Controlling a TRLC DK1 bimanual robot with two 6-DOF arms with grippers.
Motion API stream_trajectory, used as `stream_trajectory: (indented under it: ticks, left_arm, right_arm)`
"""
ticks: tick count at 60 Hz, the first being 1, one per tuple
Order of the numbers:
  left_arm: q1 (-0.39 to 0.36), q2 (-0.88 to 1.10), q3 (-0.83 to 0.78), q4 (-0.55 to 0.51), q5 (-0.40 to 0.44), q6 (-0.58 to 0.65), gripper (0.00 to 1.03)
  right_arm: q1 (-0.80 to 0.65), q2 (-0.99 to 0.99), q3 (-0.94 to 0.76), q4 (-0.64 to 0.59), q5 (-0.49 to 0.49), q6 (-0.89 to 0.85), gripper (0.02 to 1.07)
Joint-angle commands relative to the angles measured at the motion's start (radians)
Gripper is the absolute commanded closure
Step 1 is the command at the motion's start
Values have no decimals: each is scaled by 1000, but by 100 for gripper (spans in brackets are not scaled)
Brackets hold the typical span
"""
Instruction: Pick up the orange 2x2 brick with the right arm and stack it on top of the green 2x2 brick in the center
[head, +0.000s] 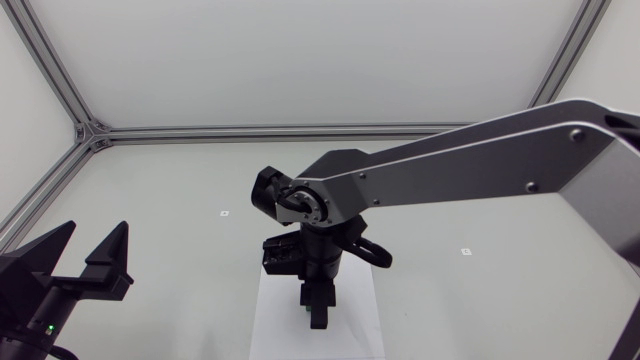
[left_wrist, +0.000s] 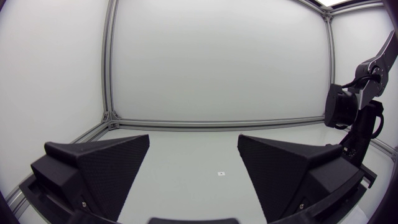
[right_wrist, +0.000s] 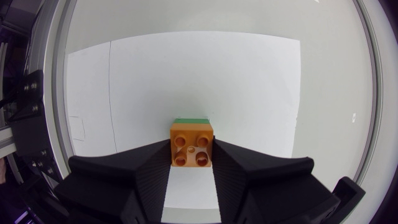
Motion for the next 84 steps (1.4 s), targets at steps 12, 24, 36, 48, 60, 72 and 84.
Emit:
stream_trajectory:
  ticks: [12, 24, 36, 48, 60, 72, 84]
  left_arm:
    - [5, -8, -41, -15, 4, 13, 4]
    - [5, -8, -41, -15, 4, 13, 4]
    - [5, -8, -41, -15, 4, 13, 4]
    - [5, -8, -41, -13, 4, 13, 4]
    - [5, -8, -41, -15, 4, 13, 4]
    - [5, -8, -41, -13, 4, 13, 4]
    - [5, -8, -41, -15, 4, 13, 4]
  right_arm:
    - [11, 71, -55, 3, -20, 8, 70]
    - [11, 67, -56, 3, -19, 8, 59]
    - [12, 67, -60, 8, -19, 8, 58]
    - [8, 67, -58, 13, -16, 8, 58]
    - [6, 56, -52, 17, -16, 8, 70]
    - [6, 22, -50, 37, -20, 13, 87]
    - [9, 7, -58, 57, -13, 17, 88]
